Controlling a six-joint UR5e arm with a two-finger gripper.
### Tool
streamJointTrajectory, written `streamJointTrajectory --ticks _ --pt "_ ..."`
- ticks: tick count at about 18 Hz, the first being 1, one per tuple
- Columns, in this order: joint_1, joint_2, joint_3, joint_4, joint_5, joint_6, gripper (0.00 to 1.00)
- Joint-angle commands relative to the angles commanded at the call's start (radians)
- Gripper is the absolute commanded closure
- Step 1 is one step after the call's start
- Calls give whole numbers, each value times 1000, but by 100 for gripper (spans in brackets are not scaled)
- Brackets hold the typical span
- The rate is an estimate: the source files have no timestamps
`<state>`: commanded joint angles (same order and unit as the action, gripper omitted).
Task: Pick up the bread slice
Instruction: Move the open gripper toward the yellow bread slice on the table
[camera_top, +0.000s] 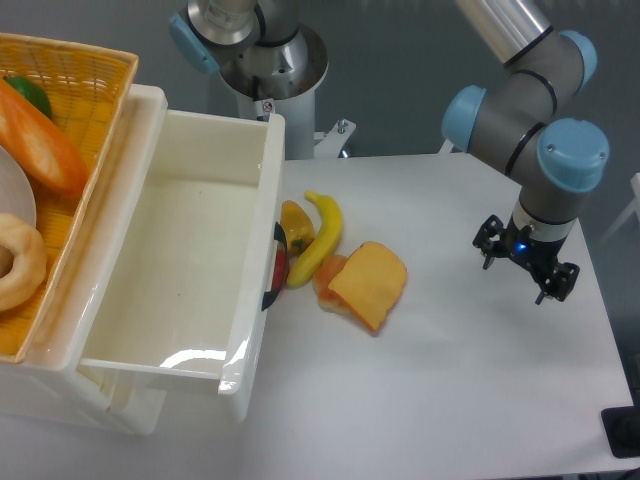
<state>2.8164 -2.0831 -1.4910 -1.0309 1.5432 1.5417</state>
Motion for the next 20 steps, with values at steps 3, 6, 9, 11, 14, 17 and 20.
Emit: streamJointTrajectory --ticks 3,6,9,11,14,17,20 --pt "-5 -9 0 -2 17 0 0" --pt "-14 -6 -14 -2 17 -14 0" --pt "-14 21 -64 0 14 -17 0" --pt "-17 60 -119 5 -12 -18 0" --pt "-20 101 -195 5 -43 -64 0" --pt "-34 121 -224 3 -44 -149 0" --pt "-80 126 -252 2 -46 -262 0"
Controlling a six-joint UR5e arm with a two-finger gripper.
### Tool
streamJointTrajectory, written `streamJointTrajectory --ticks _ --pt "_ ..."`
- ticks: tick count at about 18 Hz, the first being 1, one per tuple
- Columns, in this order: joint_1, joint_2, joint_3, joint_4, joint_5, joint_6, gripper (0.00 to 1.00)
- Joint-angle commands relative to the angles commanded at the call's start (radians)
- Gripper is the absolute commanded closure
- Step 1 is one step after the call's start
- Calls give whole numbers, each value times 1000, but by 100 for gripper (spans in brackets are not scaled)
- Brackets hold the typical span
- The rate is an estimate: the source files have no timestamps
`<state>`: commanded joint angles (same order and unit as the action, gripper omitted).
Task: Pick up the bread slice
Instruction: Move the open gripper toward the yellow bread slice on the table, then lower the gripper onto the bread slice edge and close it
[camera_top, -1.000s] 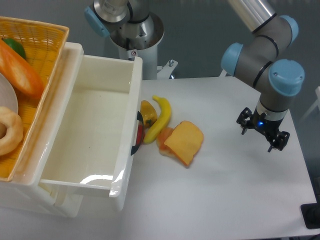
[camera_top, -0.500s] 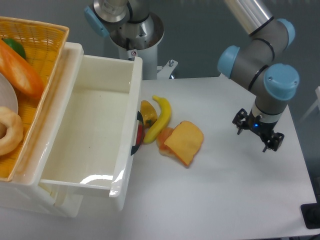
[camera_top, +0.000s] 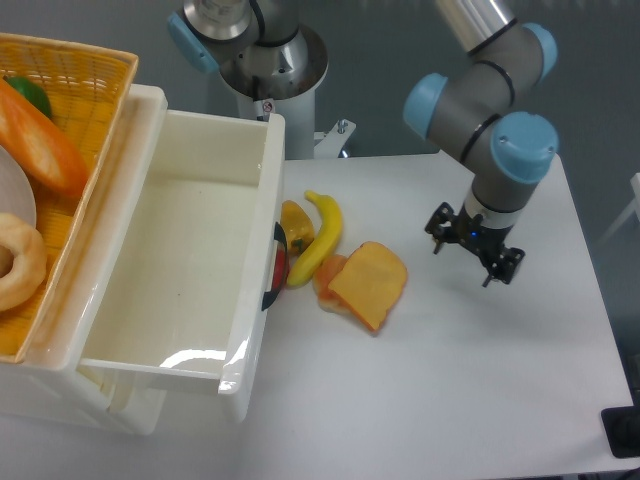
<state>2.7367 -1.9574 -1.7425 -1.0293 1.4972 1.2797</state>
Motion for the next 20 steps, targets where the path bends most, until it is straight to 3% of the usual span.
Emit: streamJointTrajectory --ticks 14,20 --pt "-140 6 -64 -11 -40 -79 4" --pt "-152 21 -74 -67 -38 -80 8"
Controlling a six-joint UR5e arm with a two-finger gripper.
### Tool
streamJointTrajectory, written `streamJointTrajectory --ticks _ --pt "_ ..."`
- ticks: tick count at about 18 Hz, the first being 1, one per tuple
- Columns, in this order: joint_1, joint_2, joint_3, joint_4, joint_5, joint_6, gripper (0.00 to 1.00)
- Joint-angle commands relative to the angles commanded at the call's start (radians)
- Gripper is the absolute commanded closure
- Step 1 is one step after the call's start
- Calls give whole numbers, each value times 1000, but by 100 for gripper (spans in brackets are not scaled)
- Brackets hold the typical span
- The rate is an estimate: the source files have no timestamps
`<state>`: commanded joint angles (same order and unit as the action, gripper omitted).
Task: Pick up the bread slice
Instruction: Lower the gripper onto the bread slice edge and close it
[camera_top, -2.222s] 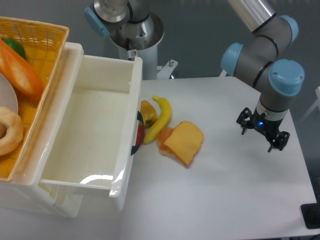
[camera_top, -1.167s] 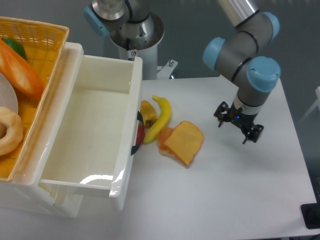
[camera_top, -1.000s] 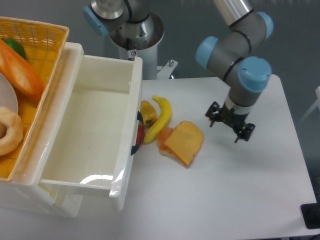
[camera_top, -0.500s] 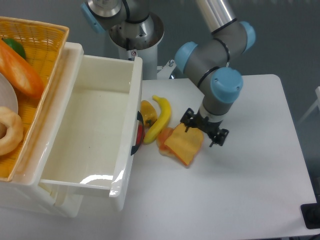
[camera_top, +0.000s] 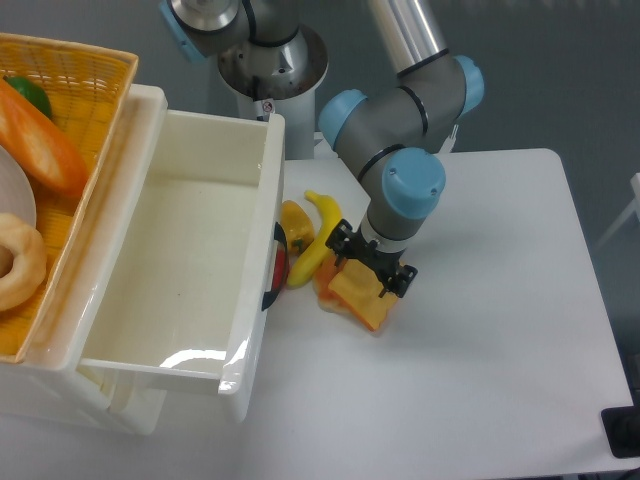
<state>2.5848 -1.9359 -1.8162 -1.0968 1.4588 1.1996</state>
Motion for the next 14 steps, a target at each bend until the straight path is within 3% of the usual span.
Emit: streamJointTrajectory --ticks 14 --pt "-3 -3 6 -5 5 -18 67"
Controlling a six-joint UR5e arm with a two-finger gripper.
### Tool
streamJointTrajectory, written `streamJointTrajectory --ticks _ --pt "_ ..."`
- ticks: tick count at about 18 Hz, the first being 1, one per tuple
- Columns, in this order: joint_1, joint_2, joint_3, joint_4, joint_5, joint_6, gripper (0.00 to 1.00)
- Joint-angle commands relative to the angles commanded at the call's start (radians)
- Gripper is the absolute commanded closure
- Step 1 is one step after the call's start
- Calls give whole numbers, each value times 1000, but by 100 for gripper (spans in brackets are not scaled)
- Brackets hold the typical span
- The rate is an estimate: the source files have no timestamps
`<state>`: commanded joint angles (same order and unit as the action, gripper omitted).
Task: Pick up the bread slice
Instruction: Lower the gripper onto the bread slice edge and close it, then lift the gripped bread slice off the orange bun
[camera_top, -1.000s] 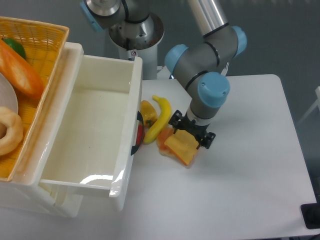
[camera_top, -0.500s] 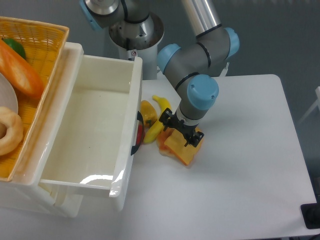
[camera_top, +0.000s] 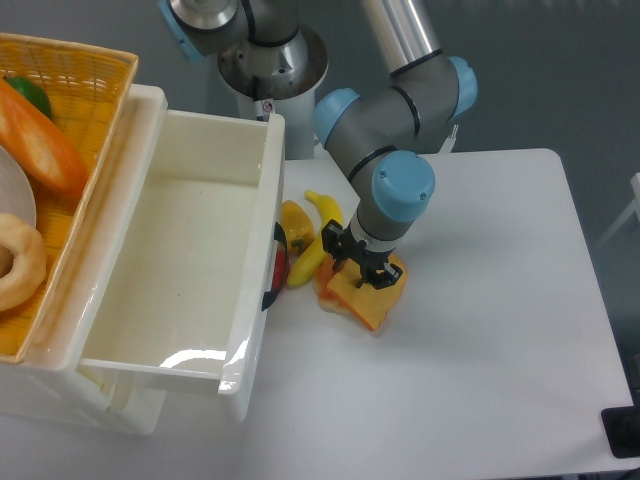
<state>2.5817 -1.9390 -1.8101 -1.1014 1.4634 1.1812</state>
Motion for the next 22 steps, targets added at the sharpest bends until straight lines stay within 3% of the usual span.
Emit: streamJointTrajectory --ticks 7,13,16,22 --pt "6 2 9 -2 0 -3 100" --pt "26 3 44 -21 0 -3 100" --pt "51 3 109 -84 0 -2 100" --pt "126 -29 244 -78 -5 17 100"
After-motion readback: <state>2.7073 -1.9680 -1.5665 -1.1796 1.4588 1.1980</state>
